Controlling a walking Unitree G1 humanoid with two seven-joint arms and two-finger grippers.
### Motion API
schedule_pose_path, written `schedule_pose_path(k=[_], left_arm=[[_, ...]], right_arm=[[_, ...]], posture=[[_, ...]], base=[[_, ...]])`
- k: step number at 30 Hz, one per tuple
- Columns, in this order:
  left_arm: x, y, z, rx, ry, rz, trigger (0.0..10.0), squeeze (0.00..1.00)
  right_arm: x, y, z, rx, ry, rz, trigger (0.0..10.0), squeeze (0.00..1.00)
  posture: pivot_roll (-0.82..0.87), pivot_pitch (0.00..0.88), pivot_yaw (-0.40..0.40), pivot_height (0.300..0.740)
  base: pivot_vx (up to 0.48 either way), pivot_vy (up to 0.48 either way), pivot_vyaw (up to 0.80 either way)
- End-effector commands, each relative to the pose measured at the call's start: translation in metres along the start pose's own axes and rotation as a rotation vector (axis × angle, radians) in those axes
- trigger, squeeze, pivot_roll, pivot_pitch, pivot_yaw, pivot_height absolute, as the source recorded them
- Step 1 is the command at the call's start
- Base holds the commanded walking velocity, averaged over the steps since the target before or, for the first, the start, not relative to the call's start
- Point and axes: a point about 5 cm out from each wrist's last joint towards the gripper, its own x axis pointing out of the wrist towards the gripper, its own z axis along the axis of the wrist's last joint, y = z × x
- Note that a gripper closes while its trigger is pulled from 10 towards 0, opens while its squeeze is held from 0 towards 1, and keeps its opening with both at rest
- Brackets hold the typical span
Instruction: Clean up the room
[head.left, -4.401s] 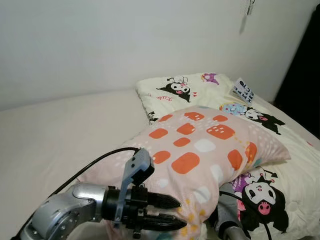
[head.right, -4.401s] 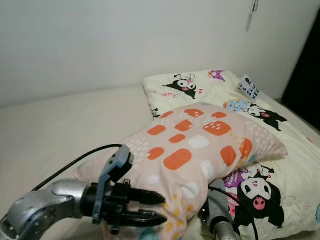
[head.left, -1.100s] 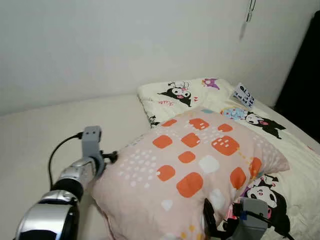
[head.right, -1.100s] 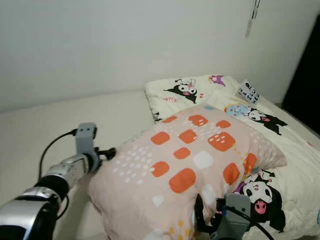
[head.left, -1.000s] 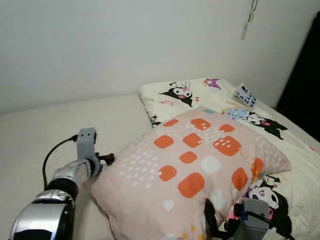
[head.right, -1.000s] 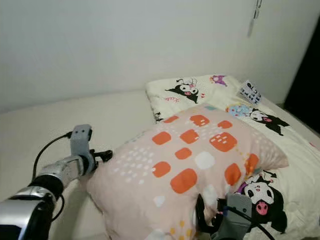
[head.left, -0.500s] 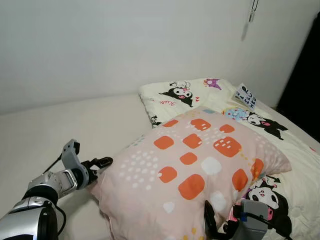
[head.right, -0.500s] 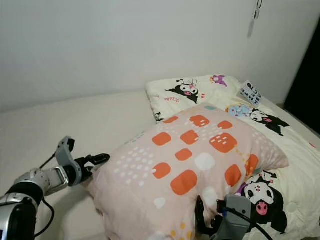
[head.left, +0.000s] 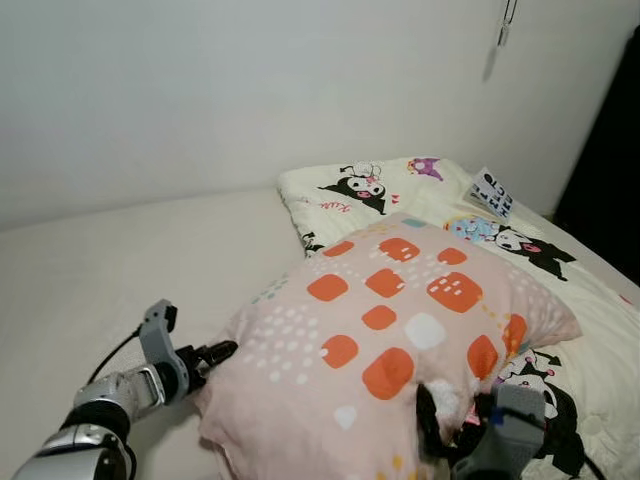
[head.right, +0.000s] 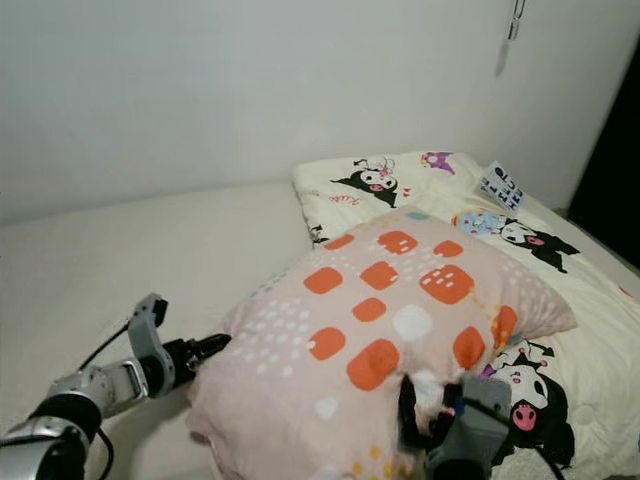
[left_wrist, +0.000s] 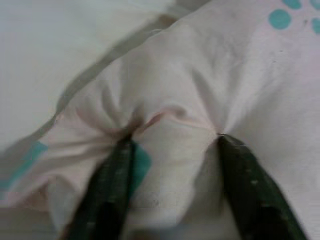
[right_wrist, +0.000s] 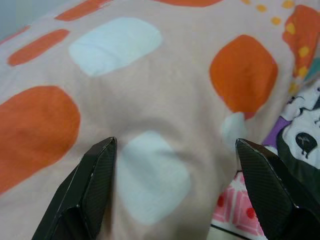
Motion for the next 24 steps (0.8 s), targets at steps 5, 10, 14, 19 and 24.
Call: schedule_pose_path(k=[5,10,14,19,24], left_arm=[[-0.001,0.004,-0.017,0.037,0.063,-0.02,0.0,0.0],[-0.003,0.006,-0.016,0.045,0.052,-0.028,0.0,0.0],[-0.006,0.007,-0.009,0.03,0.019,-0.04,0.0,0.0],[-0.007,0.005,-0.005,0.036,0.015,-0.067,0.0,0.0],[-0.005,0.0,-0.004,0.053,0.007,-0.093,0.0,0.0]], right_arm=[[0.011,-0.014,-0.003,0.005,0.029,-0.069,10.0,0.0],[0.012,-0.018,-0.005,0.043,0.041,-0.105,10.0,0.0],[0.003,-0.022,-0.011,0.137,0.06,-0.162,10.0,0.0],[0.005,-0.021,-0.017,0.245,0.07,-0.126,10.0,0.0],[0.021,-0.03,-0.018,0.389,0.075,-0.1,10.0,0.0]], posture=[[0.0,0.255,0.036,0.575],[0.0,0.254,0.035,0.575],[0.0,0.255,0.036,0.575],[0.0,0.26,0.05,0.575],[0.0,0.258,0.052,0.575]], base=[[0.0,0.0,0.0],[0.0,0.0,0.0],[0.0,0.0,0.0],[0.0,0.0,0.0],[0.0,0.0,0.0]])
